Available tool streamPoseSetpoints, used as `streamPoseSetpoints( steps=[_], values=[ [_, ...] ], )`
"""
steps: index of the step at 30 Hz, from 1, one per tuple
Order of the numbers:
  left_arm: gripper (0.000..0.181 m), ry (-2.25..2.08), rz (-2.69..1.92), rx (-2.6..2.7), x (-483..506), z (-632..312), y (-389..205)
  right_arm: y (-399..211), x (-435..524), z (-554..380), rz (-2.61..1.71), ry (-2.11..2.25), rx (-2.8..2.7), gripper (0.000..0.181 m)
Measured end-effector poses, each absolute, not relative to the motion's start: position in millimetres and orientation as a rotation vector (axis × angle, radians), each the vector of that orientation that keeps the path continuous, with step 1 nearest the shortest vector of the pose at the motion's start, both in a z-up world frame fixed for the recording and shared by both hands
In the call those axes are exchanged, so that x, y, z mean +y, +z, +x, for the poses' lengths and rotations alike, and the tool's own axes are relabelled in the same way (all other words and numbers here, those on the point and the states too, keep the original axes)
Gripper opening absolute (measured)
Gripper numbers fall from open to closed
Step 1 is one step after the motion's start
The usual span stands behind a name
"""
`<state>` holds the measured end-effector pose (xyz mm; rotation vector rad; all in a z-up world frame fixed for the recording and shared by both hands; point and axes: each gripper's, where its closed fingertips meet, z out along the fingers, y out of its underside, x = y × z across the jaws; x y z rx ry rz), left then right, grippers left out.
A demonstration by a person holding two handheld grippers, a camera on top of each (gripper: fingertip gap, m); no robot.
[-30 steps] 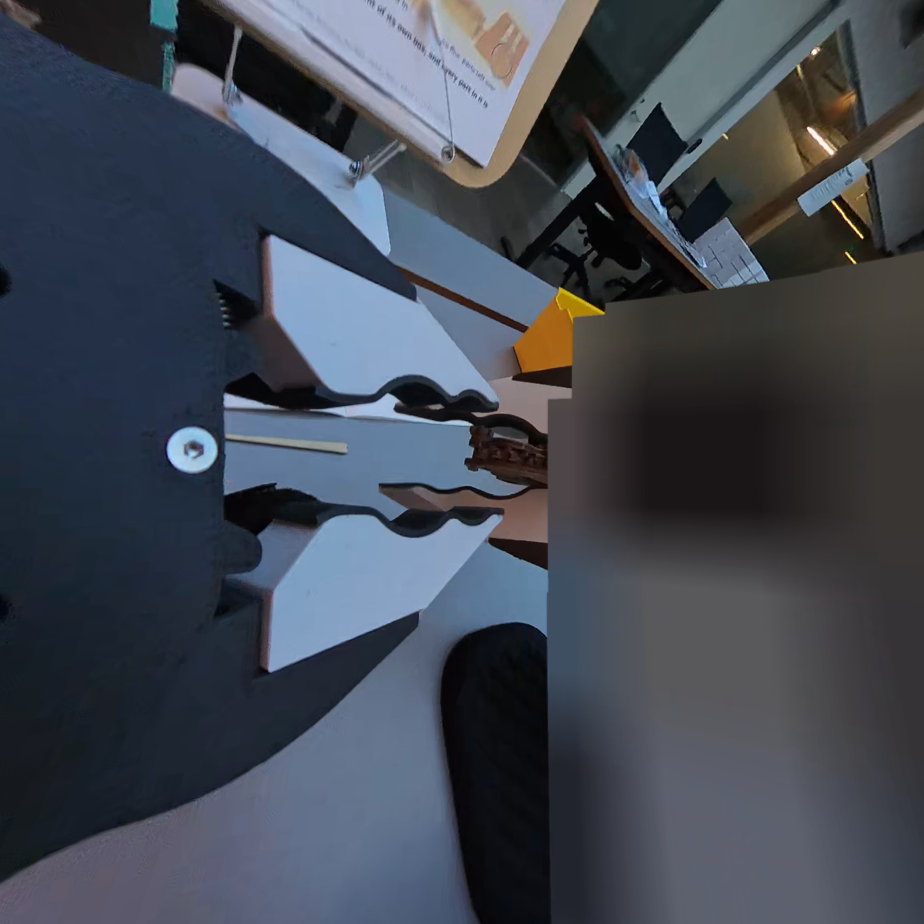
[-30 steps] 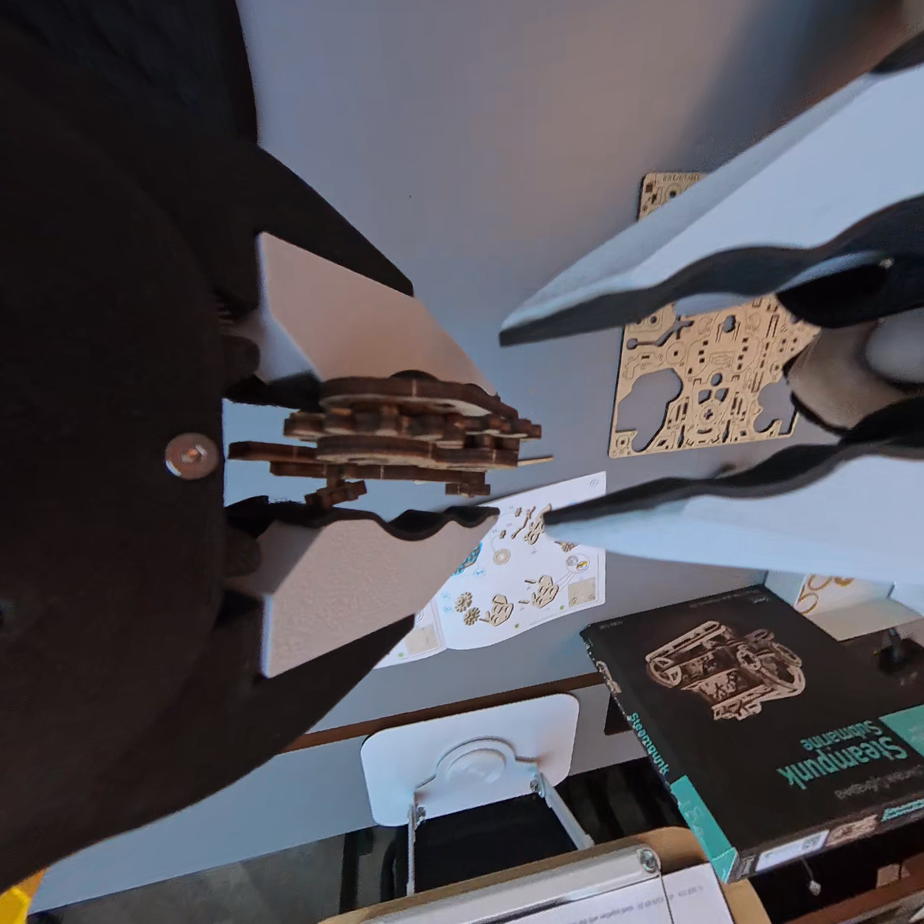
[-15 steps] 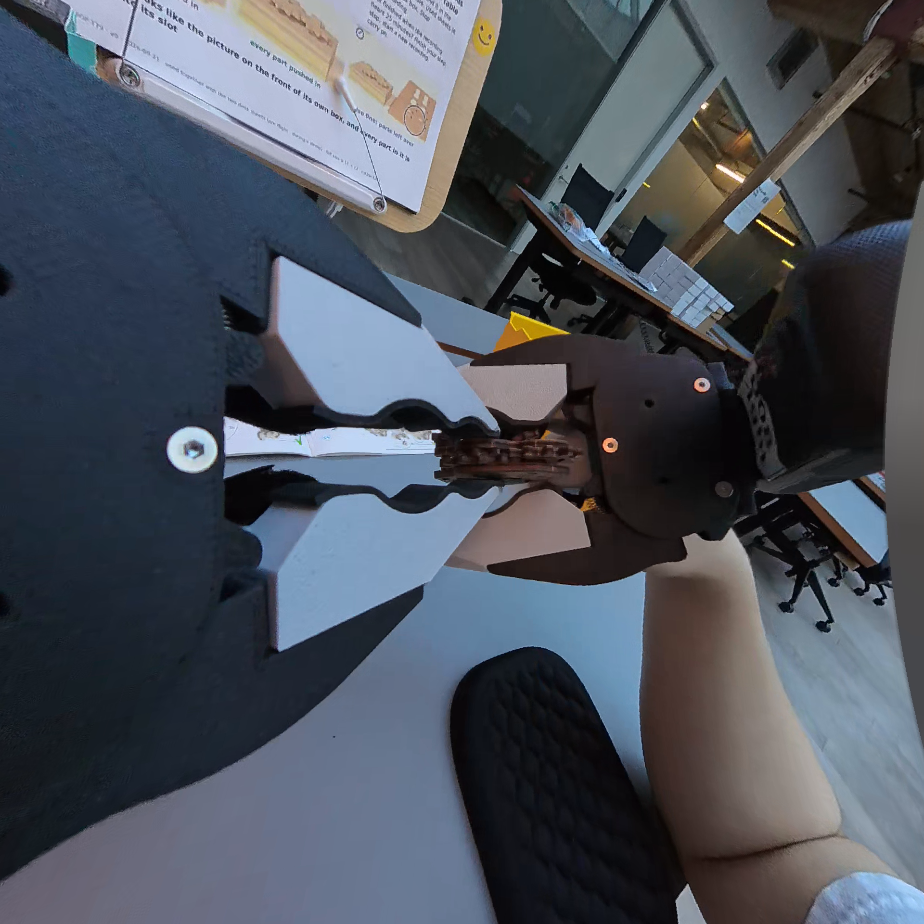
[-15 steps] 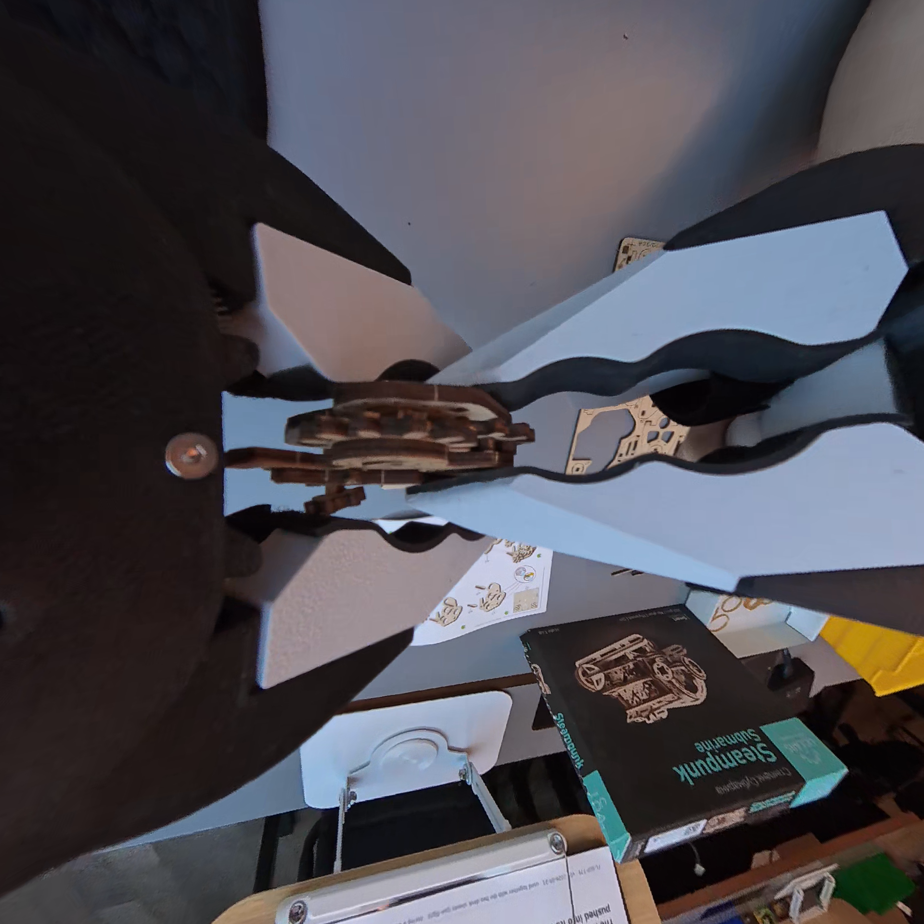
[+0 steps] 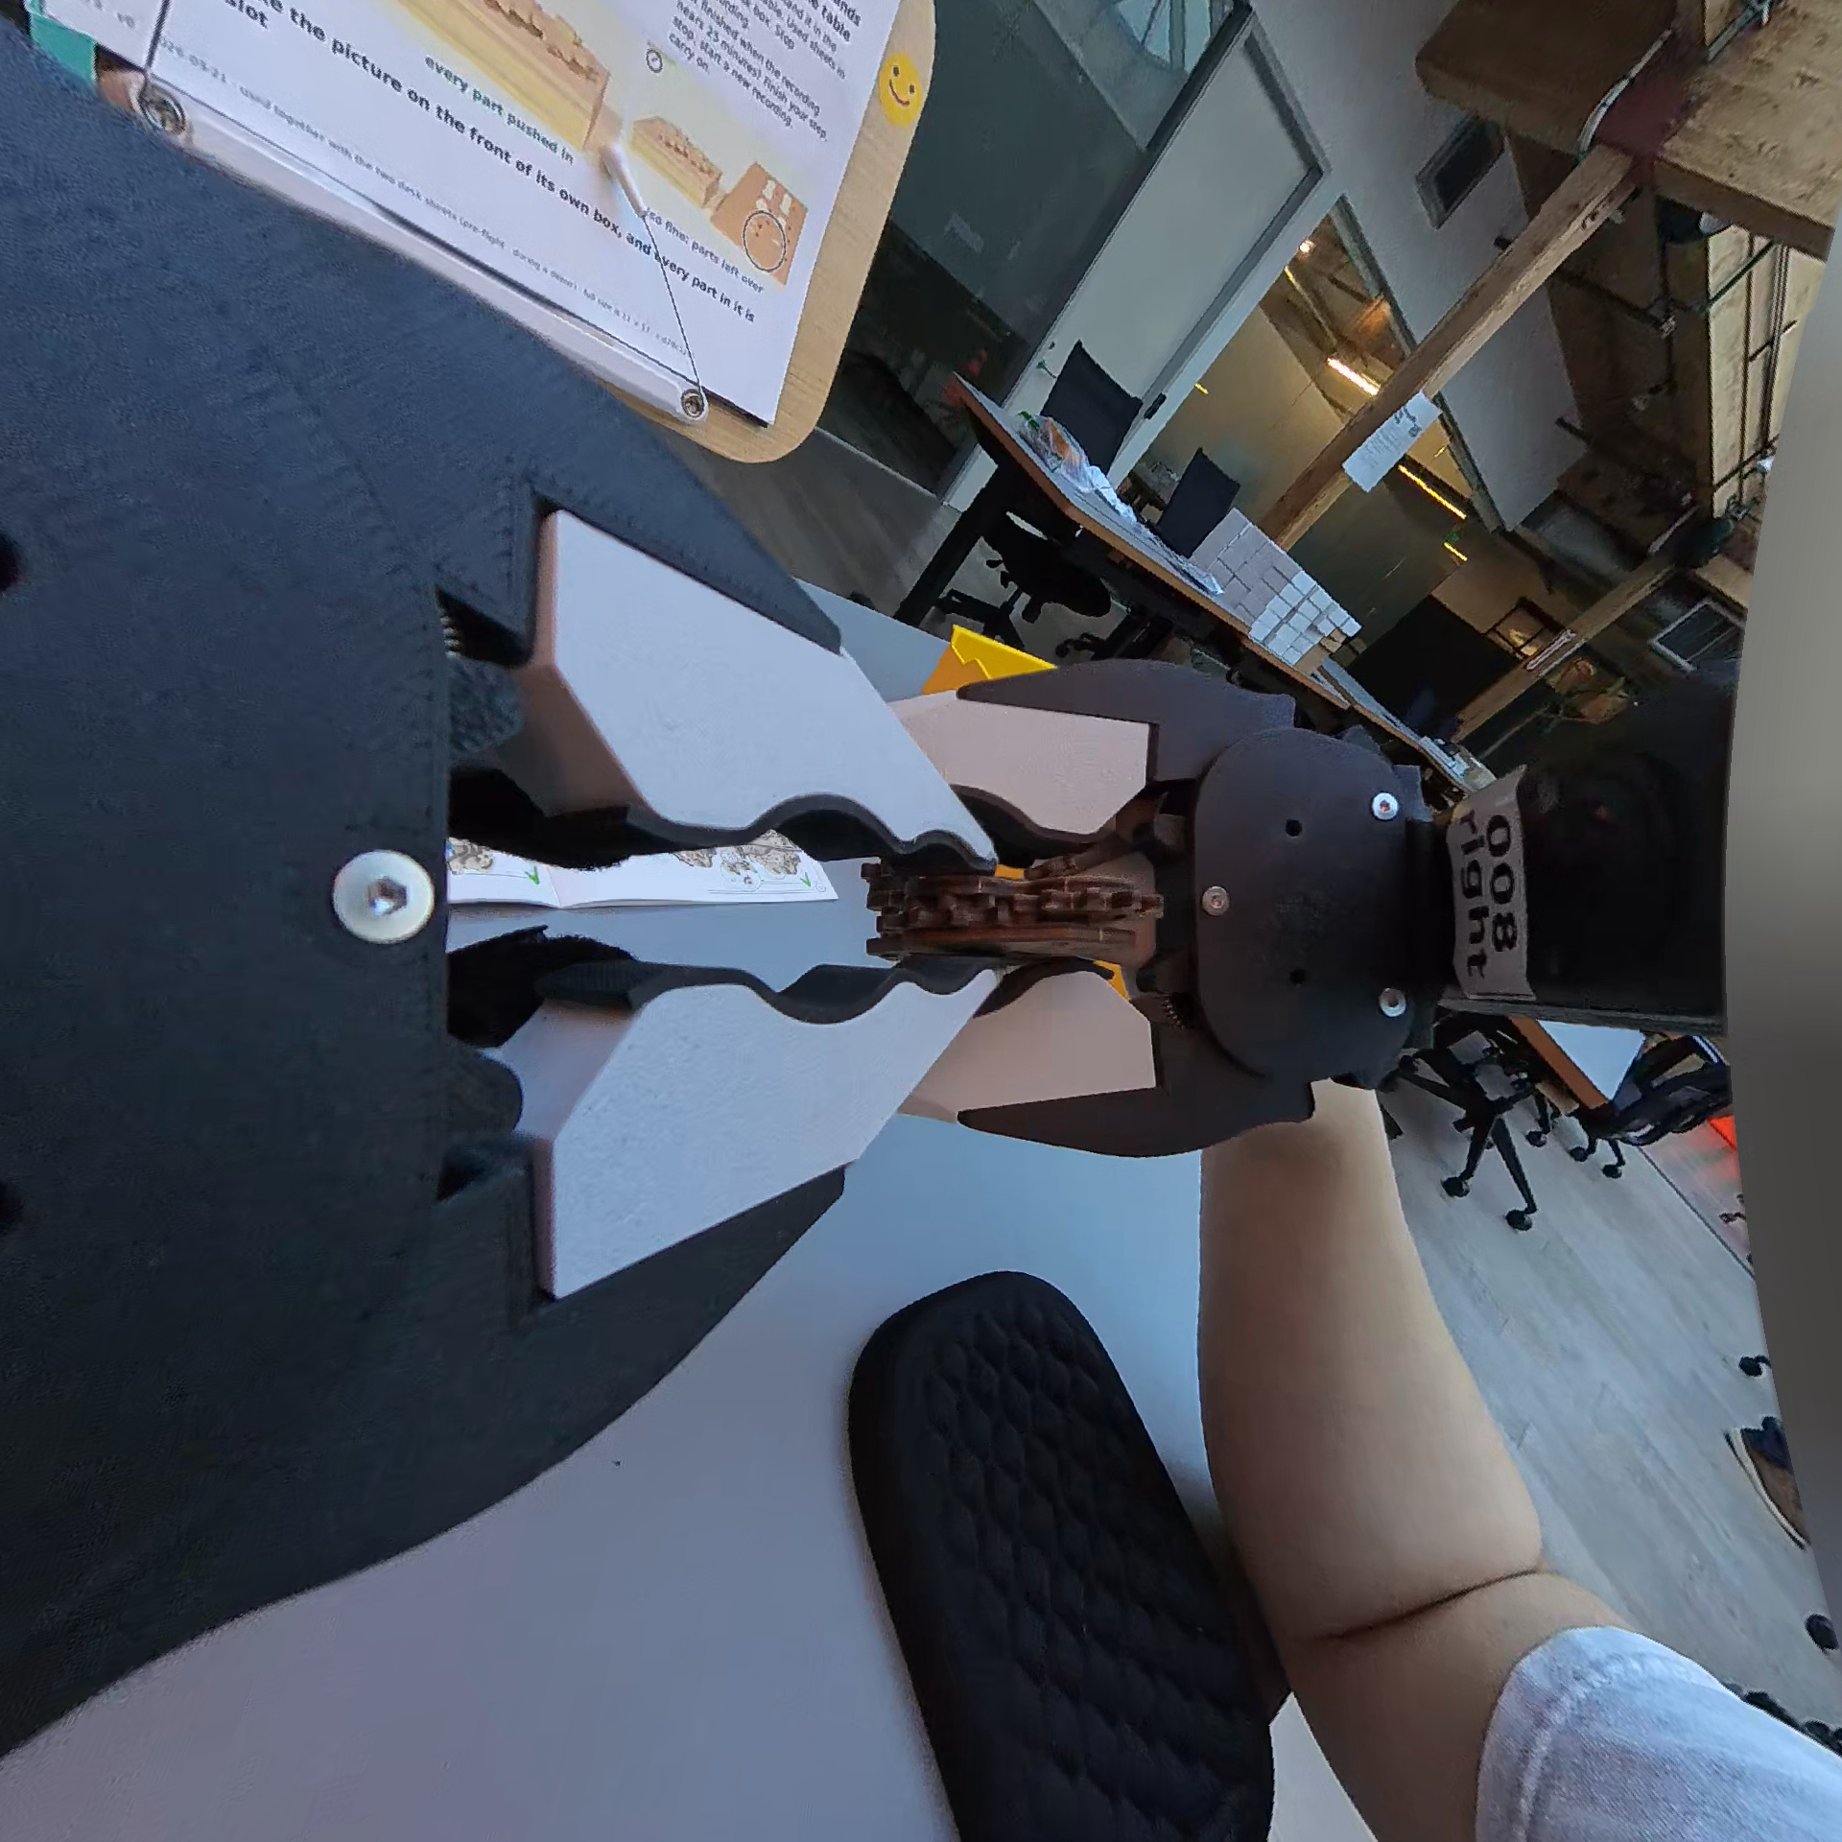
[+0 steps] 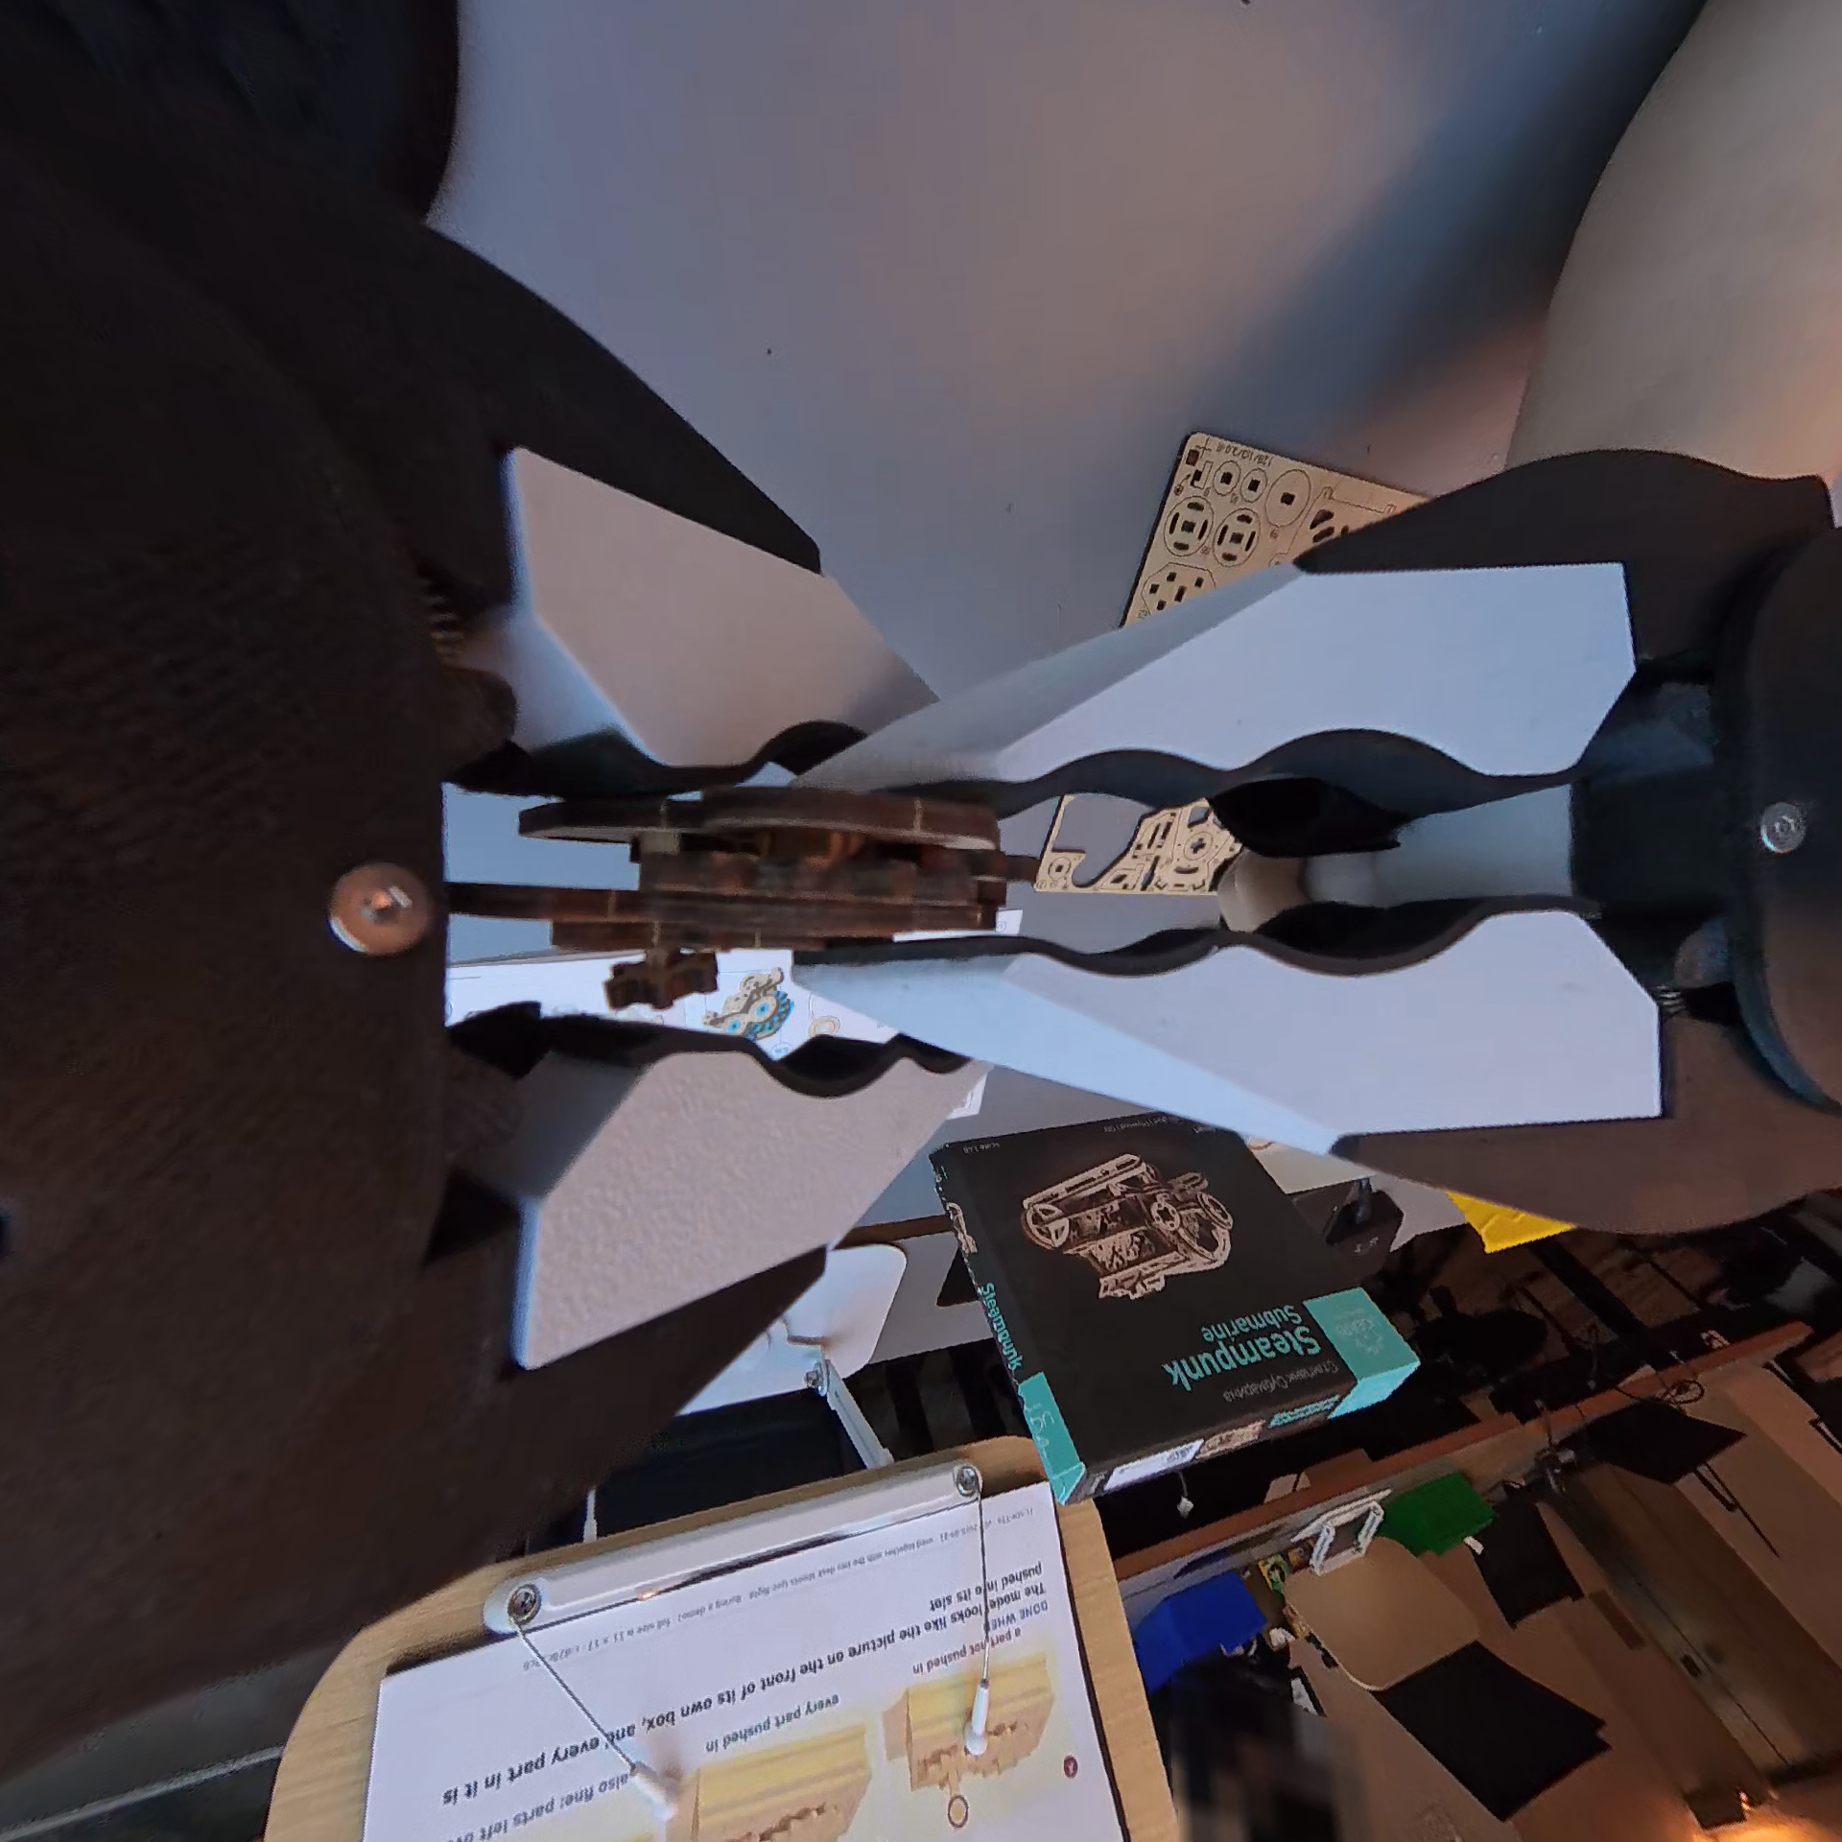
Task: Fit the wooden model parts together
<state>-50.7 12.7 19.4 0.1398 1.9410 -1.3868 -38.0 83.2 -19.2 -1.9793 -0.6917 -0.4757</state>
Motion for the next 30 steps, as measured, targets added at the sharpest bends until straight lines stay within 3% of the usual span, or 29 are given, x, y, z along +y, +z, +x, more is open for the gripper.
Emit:
streamPoseSetpoints(
  steps=[30],
  values=[
    [0.012, -1.286, 0.221, 1.886, 13.5, -55.0, 19.9, -12.2, 89.2, -37.5, -1.894, -0.593, -0.693, 0.036]
  ],
)
